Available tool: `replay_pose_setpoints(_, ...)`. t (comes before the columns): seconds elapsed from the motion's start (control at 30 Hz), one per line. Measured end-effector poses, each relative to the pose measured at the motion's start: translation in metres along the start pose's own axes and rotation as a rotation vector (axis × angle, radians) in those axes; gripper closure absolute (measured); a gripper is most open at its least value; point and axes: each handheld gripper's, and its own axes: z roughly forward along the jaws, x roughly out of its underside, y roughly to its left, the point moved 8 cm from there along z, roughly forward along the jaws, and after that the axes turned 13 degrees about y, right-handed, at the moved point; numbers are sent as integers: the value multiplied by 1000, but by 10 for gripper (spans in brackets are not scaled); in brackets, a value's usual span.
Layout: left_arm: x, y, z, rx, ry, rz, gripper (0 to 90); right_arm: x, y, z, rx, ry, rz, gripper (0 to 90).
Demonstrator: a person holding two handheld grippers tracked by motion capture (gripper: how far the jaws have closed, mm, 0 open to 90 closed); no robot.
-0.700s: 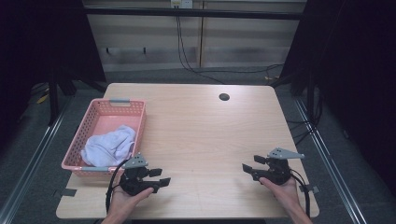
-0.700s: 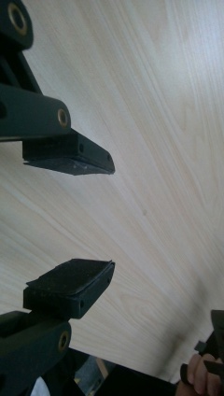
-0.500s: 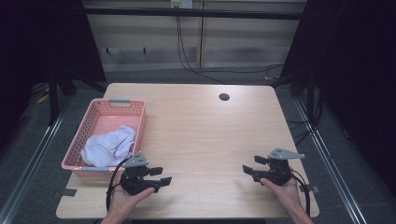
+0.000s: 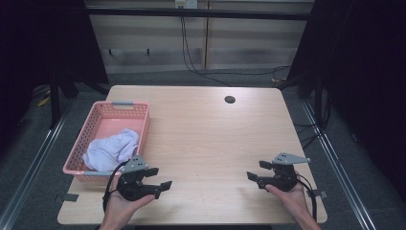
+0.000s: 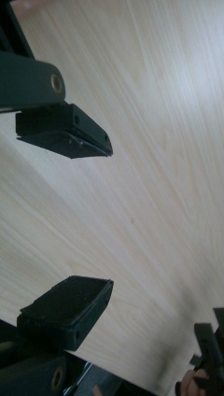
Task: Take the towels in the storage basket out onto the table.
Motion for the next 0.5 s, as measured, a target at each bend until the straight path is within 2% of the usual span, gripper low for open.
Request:
replay_pose_setpoints(0.07,-2,4,-9,-8,-4,-5,290,0,3,1,-11,12,-6,283)
replay_pose_setpoints(0.13,-6,8,-22,-2,-16,10,289,0,5,3,-22,15,-6,279)
replay_pose_setpoints(0.2,-8,16,-34,-23,-32,26,306,-1,7,4,-28,19,-10,279)
replay_pose_setpoints(0.3,-13,33,-54,-21,-61,-12,265,0,9,7,-34,30,-15,278)
replay_pose_setpoints(0.33,-14,38,-59,-25,-59,-12,222,-1,10,9,-37,33,-17,278)
replay_pose_setpoints(0.37,-14,43,-63,-15,-62,-2,222,-1,10,9,-37,33,-17,278)
replay_pose_setpoints(0.43,-13,55,-70,-34,-63,-33,229,-2,11,8,-38,21,-18,277)
replay_pose_setpoints(0.5,-11,64,-76,-47,-61,-45,220,-3,12,6,-46,15,-20,275)
